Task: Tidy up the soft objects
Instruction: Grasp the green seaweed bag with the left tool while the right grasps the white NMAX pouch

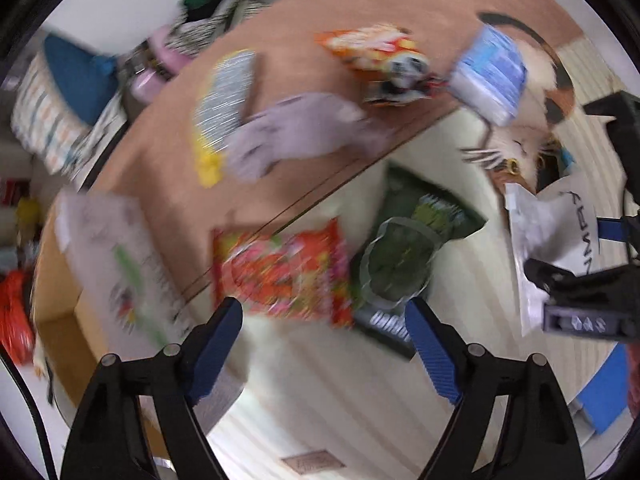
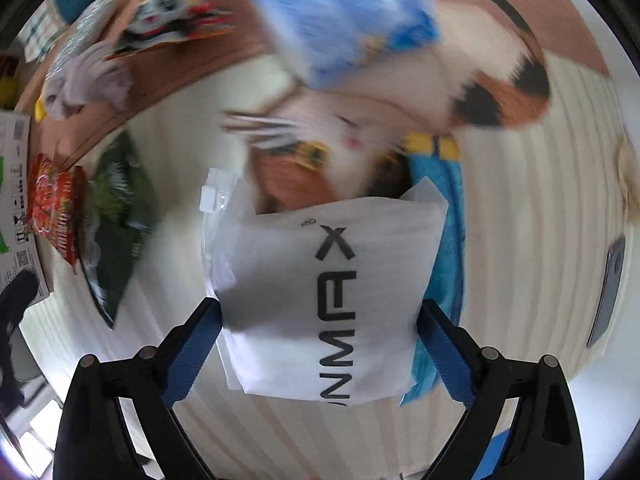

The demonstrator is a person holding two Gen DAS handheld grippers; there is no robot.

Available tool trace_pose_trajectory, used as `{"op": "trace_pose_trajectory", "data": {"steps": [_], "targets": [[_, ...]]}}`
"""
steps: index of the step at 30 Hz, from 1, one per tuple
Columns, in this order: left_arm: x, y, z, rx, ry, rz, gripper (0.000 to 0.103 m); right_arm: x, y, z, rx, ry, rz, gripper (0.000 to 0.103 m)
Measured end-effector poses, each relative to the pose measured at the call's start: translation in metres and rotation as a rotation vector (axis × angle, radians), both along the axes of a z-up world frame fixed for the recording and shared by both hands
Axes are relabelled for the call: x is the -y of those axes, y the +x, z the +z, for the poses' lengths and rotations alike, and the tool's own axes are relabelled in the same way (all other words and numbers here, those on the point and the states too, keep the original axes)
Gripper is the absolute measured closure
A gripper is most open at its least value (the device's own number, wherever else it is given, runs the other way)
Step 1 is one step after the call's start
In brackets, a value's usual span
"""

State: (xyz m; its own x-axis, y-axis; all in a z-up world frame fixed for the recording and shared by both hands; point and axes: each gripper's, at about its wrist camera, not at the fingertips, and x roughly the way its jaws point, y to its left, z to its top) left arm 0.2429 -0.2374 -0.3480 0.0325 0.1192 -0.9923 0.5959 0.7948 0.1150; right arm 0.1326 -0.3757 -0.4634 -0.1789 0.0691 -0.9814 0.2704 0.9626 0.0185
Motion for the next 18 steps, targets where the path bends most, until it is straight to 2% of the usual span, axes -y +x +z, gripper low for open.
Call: {"op": "trace_pose_trajectory", "data": {"steps": [5, 6, 7, 9, 10, 13, 15, 18], "targets": [[0.036, 0.009, -0.041, -0.106, 0.01, -0.097, 0.02, 0.015, -0.011, -0.008, -0.012, 0.061, -0.028, 0.004], [0.04, 0.011, -0.051, -0.132, 0.025, -0.1, 0.023, 0.018, -0.013, -0.009, -0.014, 0.07, -0.035, 0.004], [0.042, 0.012, -0.056, -0.137, 0.033, -0.095, 0.04, 0.02, -0.015, -0.01, -0.013, 0.075, -0.043, 0.004], [0.042, 0.013, -0.066, -0.181, 0.046, -0.059, 0.053, 0.029, -0.007, -0.002, -0.01, 0.087, -0.068, 0.006], [0.041, 0.013, -0.067, -0.186, 0.049, -0.031, 0.056, 0.033, -0.01, 0.0, 0.0, 0.092, -0.097, 0.009], [0.026, 0.01, -0.072, -0.259, 0.077, 0.118, 0.058, 0.046, -0.022, 0.0, 0.003, 0.132, -0.18, 0.011], [0.016, 0.006, -0.074, -0.302, 0.045, 0.19, 0.058, 0.055, -0.027, 0.0, 0.003, 0.148, -0.196, 0.011], [0.005, 0.002, -0.08, -0.317, 0.006, 0.235, 0.055, 0.06, -0.025, 0.001, -0.01, 0.138, -0.177, 0.007]]}}
